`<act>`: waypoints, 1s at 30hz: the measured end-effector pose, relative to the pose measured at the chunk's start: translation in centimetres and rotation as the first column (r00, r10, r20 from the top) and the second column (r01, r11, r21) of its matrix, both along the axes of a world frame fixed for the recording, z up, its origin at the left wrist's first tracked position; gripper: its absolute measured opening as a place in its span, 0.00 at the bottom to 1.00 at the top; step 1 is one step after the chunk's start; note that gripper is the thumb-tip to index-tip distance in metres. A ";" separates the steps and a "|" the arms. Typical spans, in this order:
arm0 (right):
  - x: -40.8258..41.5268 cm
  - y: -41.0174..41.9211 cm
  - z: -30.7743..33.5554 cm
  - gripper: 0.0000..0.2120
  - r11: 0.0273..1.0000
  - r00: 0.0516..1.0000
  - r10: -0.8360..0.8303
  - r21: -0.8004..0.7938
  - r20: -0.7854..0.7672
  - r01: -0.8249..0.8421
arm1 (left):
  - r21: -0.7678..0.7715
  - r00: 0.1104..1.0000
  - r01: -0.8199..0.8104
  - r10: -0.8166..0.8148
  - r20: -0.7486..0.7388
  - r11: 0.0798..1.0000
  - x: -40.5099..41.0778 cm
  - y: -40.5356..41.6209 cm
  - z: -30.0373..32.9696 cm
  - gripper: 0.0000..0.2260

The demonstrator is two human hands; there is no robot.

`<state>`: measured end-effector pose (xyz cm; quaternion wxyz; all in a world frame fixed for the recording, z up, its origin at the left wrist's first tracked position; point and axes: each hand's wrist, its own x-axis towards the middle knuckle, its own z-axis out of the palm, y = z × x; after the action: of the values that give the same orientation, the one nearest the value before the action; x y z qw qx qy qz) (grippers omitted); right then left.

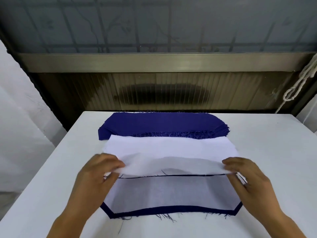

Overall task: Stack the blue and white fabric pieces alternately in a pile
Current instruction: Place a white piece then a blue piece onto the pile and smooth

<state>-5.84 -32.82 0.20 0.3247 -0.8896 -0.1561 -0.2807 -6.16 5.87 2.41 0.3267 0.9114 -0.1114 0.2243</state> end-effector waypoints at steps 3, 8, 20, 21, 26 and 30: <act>-0.9 -1.0 -2.8 0.19 0.977 0.991 0.133 -0.175 0.030 -0.126 | 0.181 0.988 0.142 -0.149 0.026 0.973 -1.5 -0.1 -2.4 0.11; -1.5 -1.6 -4.7 0.27 0.958 0.990 0.137 -0.250 -0.017 -0.137 | 0.225 0.977 0.209 -0.196 -0.078 0.952 -2.9 -0.6 -6.1 0.09; -1.8 -1.7 -4.3 0.14 0.948 0.994 0.109 -0.300 0.002 -0.103 | 0.156 0.975 0.202 -0.183 -0.130 0.967 -2.6 -0.1 -7.2 0.10; -1.8 -1.8 -4.3 0.14 0.946 0.993 0.116 -0.305 0.007 -0.109 | 0.153 0.975 0.200 -0.182 -0.125 0.968 -2.5 -0.1 -7.3 0.10; -1.9 -2.2 -4.8 0.24 0.944 0.988 0.142 -0.309 0.060 -0.117 | 0.140 0.981 0.179 -0.165 -0.102 0.974 -2.6 -0.5 -7.2 0.10; -2.0 -2.4 -5.2 0.20 0.947 0.985 0.140 -0.305 0.104 -0.102 | 0.138 0.982 0.176 -0.163 -0.096 0.975 -2.7 -0.5 -7.3 0.11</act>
<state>-7.86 -35.22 -5.01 0.1931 -0.8980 -0.2708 -0.2881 -8.85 5.39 -4.91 0.2815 0.9286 -0.1911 0.1483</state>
